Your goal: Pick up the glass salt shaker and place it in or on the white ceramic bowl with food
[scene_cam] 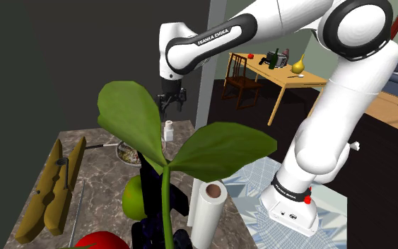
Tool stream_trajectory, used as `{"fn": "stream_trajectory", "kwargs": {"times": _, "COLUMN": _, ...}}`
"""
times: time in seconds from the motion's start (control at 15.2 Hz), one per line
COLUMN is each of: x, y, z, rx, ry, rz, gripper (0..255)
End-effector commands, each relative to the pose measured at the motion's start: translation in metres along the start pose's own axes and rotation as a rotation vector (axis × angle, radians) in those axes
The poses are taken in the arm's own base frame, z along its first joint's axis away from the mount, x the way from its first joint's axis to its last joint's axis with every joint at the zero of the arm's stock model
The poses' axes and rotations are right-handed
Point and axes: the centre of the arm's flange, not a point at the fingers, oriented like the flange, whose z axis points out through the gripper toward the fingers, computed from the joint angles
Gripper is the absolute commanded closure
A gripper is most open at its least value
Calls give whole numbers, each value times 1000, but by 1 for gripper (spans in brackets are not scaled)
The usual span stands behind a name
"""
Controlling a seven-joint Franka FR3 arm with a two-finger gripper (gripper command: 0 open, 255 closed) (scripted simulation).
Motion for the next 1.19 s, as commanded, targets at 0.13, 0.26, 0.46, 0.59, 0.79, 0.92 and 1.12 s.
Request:
{"fn": "stream_trajectory", "kwargs": {"times": 0.13, "x": 7, "y": -5, "z": 22, "rx": 4, "ry": -1, "rz": -3, "gripper": 0}}
{"fn": "stream_trajectory", "kwargs": {"times": 0.26, "x": 7, "y": -5, "z": 33, "rx": 4, "ry": -1, "rz": -3, "gripper": 0}}
{"fn": "stream_trajectory", "kwargs": {"times": 0.46, "x": 7, "y": -5, "z": 46, "rx": 4, "ry": -1, "rz": -3, "gripper": 0}}
{"fn": "stream_trajectory", "kwargs": {"times": 0.59, "x": 7, "y": -5, "z": 46, "rx": 4, "ry": -1, "rz": -3, "gripper": 0}}
{"fn": "stream_trajectory", "kwargs": {"times": 0.79, "x": 7, "y": -5, "z": 46, "rx": 4, "ry": -1, "rz": -3, "gripper": 0}}
{"fn": "stream_trajectory", "kwargs": {"times": 0.92, "x": 7, "y": -5, "z": 46, "rx": 4, "ry": -1, "rz": -3, "gripper": 0}}
{"fn": "stream_trajectory", "kwargs": {"times": 1.12, "x": 7, "y": -5, "z": 46, "rx": 4, "ry": -1, "rz": -3, "gripper": 255}}
